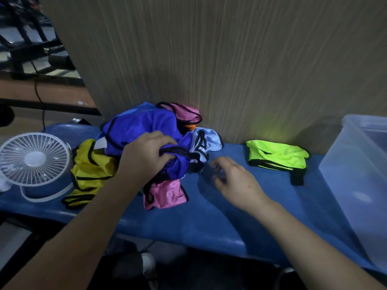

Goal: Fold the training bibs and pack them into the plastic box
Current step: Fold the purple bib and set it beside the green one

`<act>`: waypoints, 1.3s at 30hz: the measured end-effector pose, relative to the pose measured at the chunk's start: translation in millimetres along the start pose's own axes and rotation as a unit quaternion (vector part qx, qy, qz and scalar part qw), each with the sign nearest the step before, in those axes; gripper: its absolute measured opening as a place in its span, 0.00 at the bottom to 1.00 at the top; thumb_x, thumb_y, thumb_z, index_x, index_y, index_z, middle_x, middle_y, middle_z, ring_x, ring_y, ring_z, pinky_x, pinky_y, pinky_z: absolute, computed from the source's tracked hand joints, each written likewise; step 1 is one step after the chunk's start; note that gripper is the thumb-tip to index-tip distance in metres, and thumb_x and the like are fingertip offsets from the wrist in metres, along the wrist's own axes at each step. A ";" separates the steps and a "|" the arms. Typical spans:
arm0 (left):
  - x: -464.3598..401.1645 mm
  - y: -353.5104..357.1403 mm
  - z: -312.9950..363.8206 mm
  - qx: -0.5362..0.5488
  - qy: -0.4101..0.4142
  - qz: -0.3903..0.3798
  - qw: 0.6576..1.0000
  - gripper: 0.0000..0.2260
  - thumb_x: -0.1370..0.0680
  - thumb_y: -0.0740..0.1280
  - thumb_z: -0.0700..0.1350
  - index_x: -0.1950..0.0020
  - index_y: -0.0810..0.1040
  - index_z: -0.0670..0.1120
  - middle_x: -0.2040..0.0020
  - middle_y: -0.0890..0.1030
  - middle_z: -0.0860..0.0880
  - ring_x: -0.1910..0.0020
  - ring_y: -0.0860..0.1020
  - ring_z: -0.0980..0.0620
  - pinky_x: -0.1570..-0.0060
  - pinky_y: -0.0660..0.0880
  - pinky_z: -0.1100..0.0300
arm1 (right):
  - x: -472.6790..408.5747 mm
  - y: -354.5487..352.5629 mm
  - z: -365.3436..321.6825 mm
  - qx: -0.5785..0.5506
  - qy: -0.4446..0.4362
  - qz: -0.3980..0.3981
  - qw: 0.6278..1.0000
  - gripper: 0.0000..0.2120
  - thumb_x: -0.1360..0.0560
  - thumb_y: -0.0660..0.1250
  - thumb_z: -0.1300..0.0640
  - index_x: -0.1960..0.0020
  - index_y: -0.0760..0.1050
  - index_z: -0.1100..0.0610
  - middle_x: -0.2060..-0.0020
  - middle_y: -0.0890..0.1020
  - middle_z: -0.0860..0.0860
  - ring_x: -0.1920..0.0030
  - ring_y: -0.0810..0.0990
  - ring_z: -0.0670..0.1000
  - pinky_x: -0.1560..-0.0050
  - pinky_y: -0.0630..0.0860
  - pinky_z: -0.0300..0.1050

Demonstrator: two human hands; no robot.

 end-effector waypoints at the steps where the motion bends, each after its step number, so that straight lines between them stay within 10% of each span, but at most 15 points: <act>1: 0.0 2.3 3.7 0.008 -0.005 -0.006 1.000 0.12 0.28 0.65 0.56 0.48 0.82 0.56 0.53 0.81 0.56 0.50 0.79 0.51 0.56 0.78 0.50 | 0.8 0.6 -1.8 -0.008 -0.001 -0.006 1.000 0.14 0.22 0.65 0.55 0.37 0.71 0.50 0.45 0.76 0.46 0.53 0.77 0.48 0.54 0.74 0.48; 25: -10.1 78.0 118.0 0.048 -0.044 -0.087 0.994 0.08 0.22 0.68 0.48 0.45 0.81 0.58 0.44 0.80 0.57 0.42 0.75 0.50 0.49 0.74 0.51 | 126.3 -35.0 59.6 -0.085 0.089 0.055 0.991 0.19 0.23 0.67 0.54 0.33 0.69 0.51 0.40 0.77 0.45 0.43 0.77 0.48 0.42 0.74 0.48; 36: 2.5 68.0 179.4 0.309 0.019 -0.149 0.939 0.07 0.26 0.67 0.41 0.53 0.82 0.52 0.61 0.83 0.56 0.66 0.76 0.58 0.61 0.71 0.61 | 121.0 -28.1 74.8 -0.390 0.226 0.079 0.889 0.15 0.26 0.75 0.56 0.41 0.75 0.55 0.48 0.83 0.49 0.51 0.81 0.42 0.48 0.76 0.32; 39: 1.4 62.1 164.5 0.342 -0.003 -0.144 0.929 0.07 0.28 0.65 0.42 0.54 0.81 0.51 0.58 0.84 0.53 0.58 0.81 0.51 0.52 0.78 0.52 | 109.6 -25.4 66.2 -0.495 0.212 0.070 0.840 0.17 0.26 0.75 0.55 0.40 0.76 0.56 0.45 0.83 0.51 0.47 0.82 0.47 0.45 0.78 0.39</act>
Point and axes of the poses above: each hand's wrist, its own x-axis away from the middle knuckle, its own y-axis out of the palm, z = x × y, the point moved 6 cm from there along -x, towards the middle knuckle
